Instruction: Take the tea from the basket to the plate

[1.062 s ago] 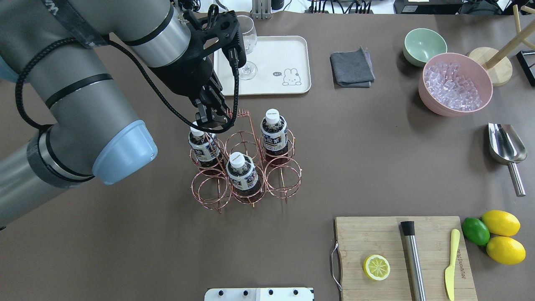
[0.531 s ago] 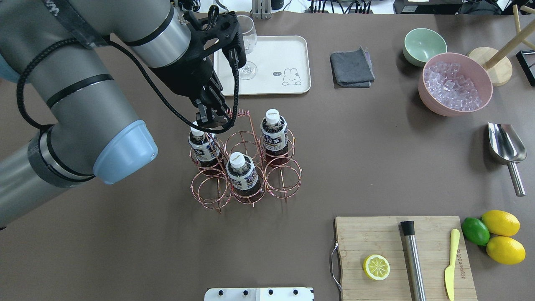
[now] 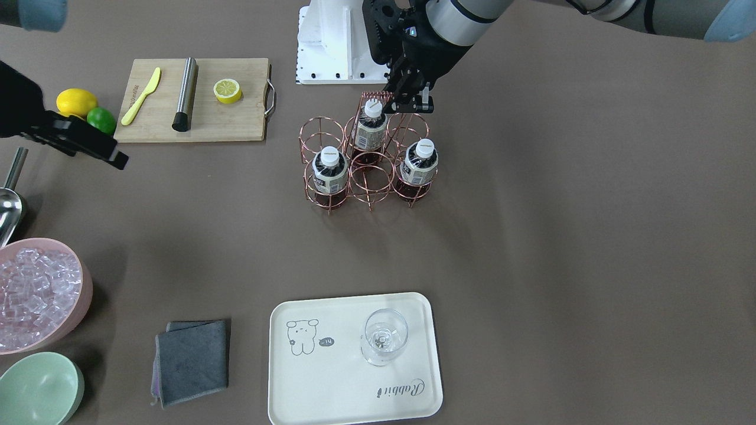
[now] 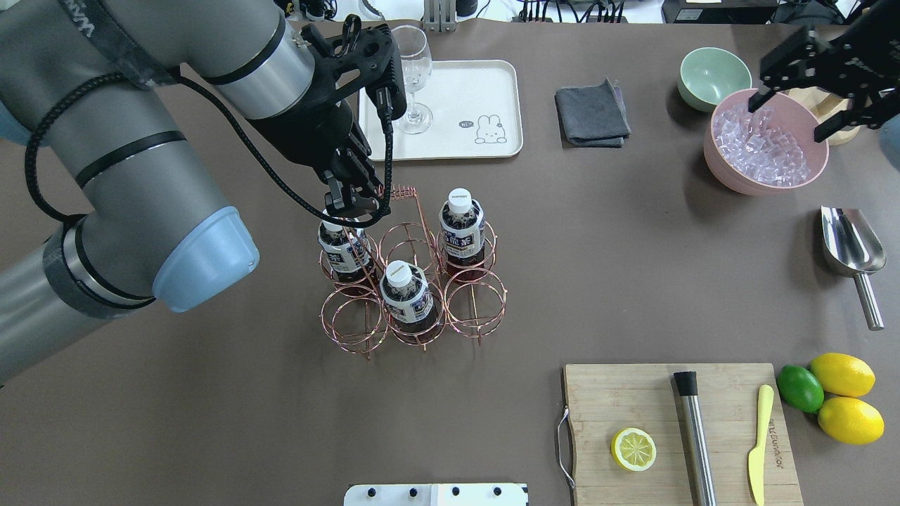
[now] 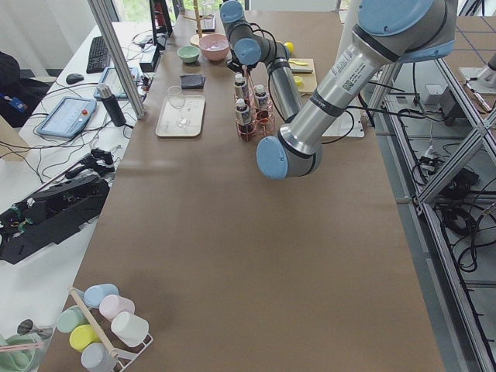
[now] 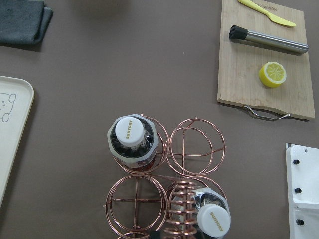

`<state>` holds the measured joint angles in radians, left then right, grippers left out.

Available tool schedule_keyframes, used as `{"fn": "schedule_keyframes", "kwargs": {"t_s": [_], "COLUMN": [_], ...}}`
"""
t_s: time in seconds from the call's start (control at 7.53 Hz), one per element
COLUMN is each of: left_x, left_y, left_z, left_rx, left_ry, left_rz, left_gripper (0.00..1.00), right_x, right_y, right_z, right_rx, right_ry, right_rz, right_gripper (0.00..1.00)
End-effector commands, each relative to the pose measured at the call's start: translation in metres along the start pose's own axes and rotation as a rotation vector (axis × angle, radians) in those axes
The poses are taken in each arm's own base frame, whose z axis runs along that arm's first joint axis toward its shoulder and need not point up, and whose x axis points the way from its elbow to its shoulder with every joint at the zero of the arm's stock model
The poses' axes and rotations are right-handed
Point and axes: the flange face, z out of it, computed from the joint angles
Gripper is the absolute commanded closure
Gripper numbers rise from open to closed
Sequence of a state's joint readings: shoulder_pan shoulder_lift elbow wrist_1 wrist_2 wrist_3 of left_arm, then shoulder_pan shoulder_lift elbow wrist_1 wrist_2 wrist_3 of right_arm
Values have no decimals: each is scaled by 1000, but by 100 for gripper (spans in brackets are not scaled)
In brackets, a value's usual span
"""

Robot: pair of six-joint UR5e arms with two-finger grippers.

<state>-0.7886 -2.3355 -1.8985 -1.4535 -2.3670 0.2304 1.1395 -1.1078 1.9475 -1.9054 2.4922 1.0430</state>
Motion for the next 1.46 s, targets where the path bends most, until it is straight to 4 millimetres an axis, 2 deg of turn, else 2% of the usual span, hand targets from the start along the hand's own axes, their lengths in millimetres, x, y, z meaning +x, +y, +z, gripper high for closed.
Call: {"fn": "schedule_keyframes", "kwargs": {"t_s": [0.0, 0.13, 0.27, 0.53, 0.66, 0.93, 1.06, 1.19, 1.33], "left_x": [0, 0, 1, 2, 2, 3, 2, 2, 2], "left_y": [1, 1, 0, -1, -1, -2, -1, -1, -1], "left_z": [1, 0, -2, -2, -3, -5, -4, -4, -4], "left_rx": [2, 3, 6, 8, 10, 16, 20, 20, 20], "left_ry": [1, 1, 1, 2, 4, 2, 1, 1, 1], "left_rz": [1, 2, 2, 2, 3, 9, 13, 13, 13], "left_gripper": [100, 100, 100, 100, 100, 100, 100, 100, 100], "right_x": [-95, -123, -157, -188, -218, -252, -261, -260, -261], "right_y": [51, 55, 68, 97, 91, 89, 88, 85, 92], "right_z": [18, 33, 42, 82, 95, 118, 128, 132, 139], "right_rx": [-60, -84, -115, -165, -172, -162, -161, -157, -167], "right_ry": [-30, -17, -13, 29, 52, 93, 111, 120, 126], "right_rz": [45, 63, 108, 88, 108, 112, 118, 123, 117], "right_gripper": [0, 1, 1, 2, 2, 5, 6, 6, 11]}}
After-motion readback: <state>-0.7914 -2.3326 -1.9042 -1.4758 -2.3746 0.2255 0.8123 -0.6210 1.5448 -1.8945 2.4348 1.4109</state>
